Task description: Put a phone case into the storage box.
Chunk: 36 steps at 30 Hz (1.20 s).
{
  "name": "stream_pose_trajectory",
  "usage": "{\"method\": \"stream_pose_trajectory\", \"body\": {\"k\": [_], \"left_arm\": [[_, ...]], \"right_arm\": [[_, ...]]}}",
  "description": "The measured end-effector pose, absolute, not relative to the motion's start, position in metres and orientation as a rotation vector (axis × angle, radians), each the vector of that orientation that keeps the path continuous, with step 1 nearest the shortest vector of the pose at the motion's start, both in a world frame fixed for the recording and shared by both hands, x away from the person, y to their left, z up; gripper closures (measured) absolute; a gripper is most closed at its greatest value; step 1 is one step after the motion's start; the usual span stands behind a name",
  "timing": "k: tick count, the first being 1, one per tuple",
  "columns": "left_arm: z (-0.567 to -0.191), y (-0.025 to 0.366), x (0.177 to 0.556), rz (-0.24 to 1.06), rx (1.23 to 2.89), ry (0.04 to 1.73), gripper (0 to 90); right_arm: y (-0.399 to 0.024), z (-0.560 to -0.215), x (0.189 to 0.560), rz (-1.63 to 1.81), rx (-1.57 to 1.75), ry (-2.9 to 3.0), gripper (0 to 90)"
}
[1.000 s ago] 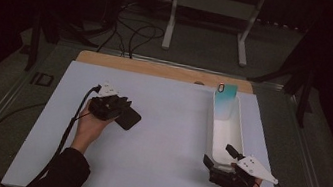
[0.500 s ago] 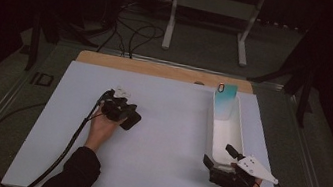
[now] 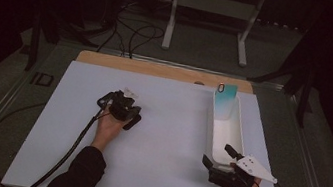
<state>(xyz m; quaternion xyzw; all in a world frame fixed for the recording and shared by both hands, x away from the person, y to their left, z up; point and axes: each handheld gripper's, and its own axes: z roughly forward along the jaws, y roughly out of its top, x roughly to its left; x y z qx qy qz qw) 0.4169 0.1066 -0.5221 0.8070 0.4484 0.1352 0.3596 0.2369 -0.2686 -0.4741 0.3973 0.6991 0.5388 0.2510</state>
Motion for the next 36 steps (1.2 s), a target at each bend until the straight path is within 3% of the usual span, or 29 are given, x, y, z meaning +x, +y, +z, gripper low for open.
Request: {"method": "stream_pose_trajectory", "body": {"k": [11, 24, 36], "left_arm": [[-0.525, 0.099, 0.423, 0.341, 2.114, 1.175, 89.7], [-0.523, 0.107, 0.405, 0.313, 2.145, 1.139, 89.7], [-0.52, 0.159, 0.341, 0.299, 2.126, 1.201, 89.4]], "right_arm": [[-0.268, -0.475, 0.237, 1.467, 1.081, 1.911, 10.2], [-0.269, -0.474, 0.237, 1.463, 1.085, 1.908, 10.3], [-0.27, -0.472, 0.24, 1.451, 1.065, 1.905, 10.3]]}}
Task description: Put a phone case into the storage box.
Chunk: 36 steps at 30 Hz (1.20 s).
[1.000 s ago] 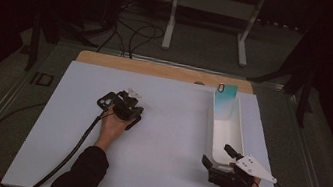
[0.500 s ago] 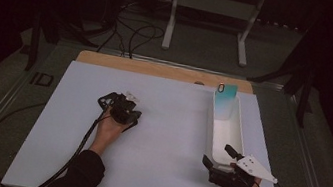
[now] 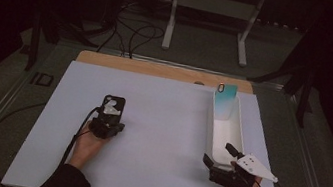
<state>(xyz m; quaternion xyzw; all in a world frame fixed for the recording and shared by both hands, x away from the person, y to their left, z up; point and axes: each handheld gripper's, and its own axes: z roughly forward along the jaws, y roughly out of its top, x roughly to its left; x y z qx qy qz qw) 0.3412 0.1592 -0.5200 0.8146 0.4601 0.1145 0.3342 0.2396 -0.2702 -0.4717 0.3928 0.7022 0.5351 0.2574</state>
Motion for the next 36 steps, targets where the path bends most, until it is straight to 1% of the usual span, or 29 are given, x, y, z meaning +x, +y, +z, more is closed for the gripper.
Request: {"method": "stream_pose_trajectory", "body": {"k": [5, 6, 8, 15, 17, 20, 22, 24, 25, 28, 30, 31, 32, 33, 34, 35, 36], "left_arm": [[-0.52, 0.187, 0.328, 0.354, 2.09, 1.275, 88.8], [-0.52, 0.187, 0.328, 0.354, 2.09, 1.275, 88.8], [-0.522, 0.199, 0.325, 0.361, 2.053, 1.306, 88.8], [-0.522, 0.199, 0.324, 0.367, 2.047, 1.312, 88.9], [-0.521, 0.198, 0.322, 0.393, 2.044, 1.305, 88.4], [-0.512, 0.2, 0.317, 0.427, 1.996, 1.292, 85.7], [-0.503, 0.203, 0.31, 0.453, 1.944, 1.247, 82.1], [-0.494, 0.207, 0.301, 0.482, 1.897, 1.206, 75.9], [-0.49, 0.21, 0.296, 0.495, 1.875, 1.185, 70.6], [-0.481, 0.22, 0.281, 0.511, 1.817, 1.109, 60.1], [-0.479, 0.223, 0.276, 0.521, 1.798, 1.09, 53.8], [-0.477, 0.227, 0.27, 0.533, 1.778, 1.071, 53.8], [-0.476, 0.23, 0.265, 0.556, 1.764, 1.063, 49.7], [-0.475, 0.231, 0.262, 0.58, 1.754, 1.063, 43.4], [-0.474, 0.234, 0.256, 0.629, 1.752, 1.06, 37.3], [-0.474, 0.234, 0.256, 0.629, 1.752, 1.06, 29.6], [-0.474, 0.238, 0.249, 0.658, 1.754, 1.064, 19.3]], "right_arm": [[-0.272, -0.469, 0.243, 1.454, 1.055, 1.909, 11.8], [-0.272, -0.469, 0.243, 1.454, 1.055, 1.909, 11.8], [-0.272, -0.468, 0.246, 1.45, 1.048, 1.914, 11.8], [-0.27, -0.466, 0.251, 1.458, 1.041, 1.933, 11.8], [-0.269, -0.465, 0.253, 1.455, 1.029, 1.943, 11.8], [-0.268, -0.463, 0.256, 1.456, 1.017, 1.949, 11.8], [-0.268, -0.463, 0.259, 1.444, 1.043, 1.962, 11.8], [-0.269, -0.464, 0.261, 1.438, 1.081, 1.962, 11.7], [-0.27, -0.464, 0.261, 1.44, 1.098, 1.961, 11.7], [-0.274, -0.464, 0.262, 1.464, 1.122, 1.953, 10.3], [-0.275, -0.464, 0.262, 1.465, 1.121, 1.951, 10.2], [-0.276, -0.463, 0.261, 1.47, 1.122, 1.946, 9.6], [-0.275, -0.463, 0.261, 1.471, 1.12, 1.946, 9.6], [-0.275, -0.463, 0.261, 1.472, 1.116, 1.947, 9.6], [-0.275, -0.463, 0.261, 1.473, 1.111, 1.949, 9.5], [-0.275, -0.463, 0.261, 1.473, 1.111, 1.949, 9.5], [-0.272, -0.464, 0.261, 1.468, 1.083, 1.963, 9.5]]}}
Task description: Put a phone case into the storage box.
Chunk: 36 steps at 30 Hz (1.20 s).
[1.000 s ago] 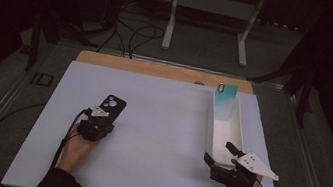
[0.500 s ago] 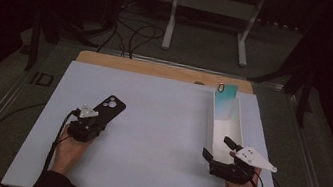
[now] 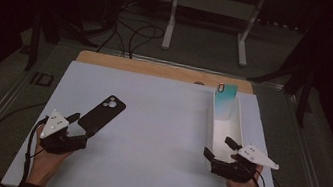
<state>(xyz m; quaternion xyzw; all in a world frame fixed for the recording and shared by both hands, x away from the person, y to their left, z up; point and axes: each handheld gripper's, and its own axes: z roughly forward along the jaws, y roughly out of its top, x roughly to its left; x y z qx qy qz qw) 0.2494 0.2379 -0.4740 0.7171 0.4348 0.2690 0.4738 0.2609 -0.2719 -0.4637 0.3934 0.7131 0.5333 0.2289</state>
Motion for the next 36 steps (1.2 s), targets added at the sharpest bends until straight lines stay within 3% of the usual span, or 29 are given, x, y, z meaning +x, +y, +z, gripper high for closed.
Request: {"method": "stream_pose_trajectory", "body": {"k": [8, 36], "left_arm": [[-0.473, 0.248, 0.236, 0.637, 1.735, 1.049, 0.2], [-0.475, 0.245, 0.251, 0.611, 1.842, 1.081, 0.0]], "right_arm": [[-0.268, -0.468, 0.255, 1.476, 1.037, 1.955, 9.5], [-0.269, -0.471, 0.249, 1.479, 1.0, 1.929, 9.5]]}}
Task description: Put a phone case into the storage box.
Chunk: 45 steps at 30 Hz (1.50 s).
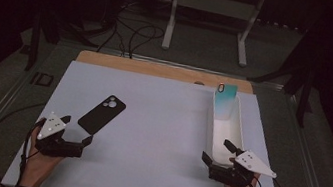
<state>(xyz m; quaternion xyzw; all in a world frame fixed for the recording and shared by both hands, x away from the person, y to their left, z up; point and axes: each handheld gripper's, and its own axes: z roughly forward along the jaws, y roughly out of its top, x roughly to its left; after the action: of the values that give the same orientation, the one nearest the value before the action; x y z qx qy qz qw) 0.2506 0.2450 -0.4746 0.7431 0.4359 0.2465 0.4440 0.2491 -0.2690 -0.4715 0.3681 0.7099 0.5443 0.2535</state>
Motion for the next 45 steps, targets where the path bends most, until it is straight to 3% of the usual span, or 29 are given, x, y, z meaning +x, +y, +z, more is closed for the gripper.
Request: {"method": "stream_pose_trajectory", "body": {"k": [15, 30, 45], "left_arm": [[-0.471, 0.245, 0.296, 0.556, 1.971, 1.154, 0.0], [-0.497, 0.228, 0.352, 0.487, 2.181, 1.224, 0.0], [-0.519, 0.222, 0.379, 0.345, 2.238, 1.295, 6.2]], "right_arm": [[-0.27, -0.471, 0.25, 1.479, 1.009, 1.929, 9.5], [-0.271, -0.472, 0.251, 1.479, 1.01, 1.932, 9.6], [-0.271, -0.472, 0.251, 1.482, 1.014, 1.932, 9.6]]}}
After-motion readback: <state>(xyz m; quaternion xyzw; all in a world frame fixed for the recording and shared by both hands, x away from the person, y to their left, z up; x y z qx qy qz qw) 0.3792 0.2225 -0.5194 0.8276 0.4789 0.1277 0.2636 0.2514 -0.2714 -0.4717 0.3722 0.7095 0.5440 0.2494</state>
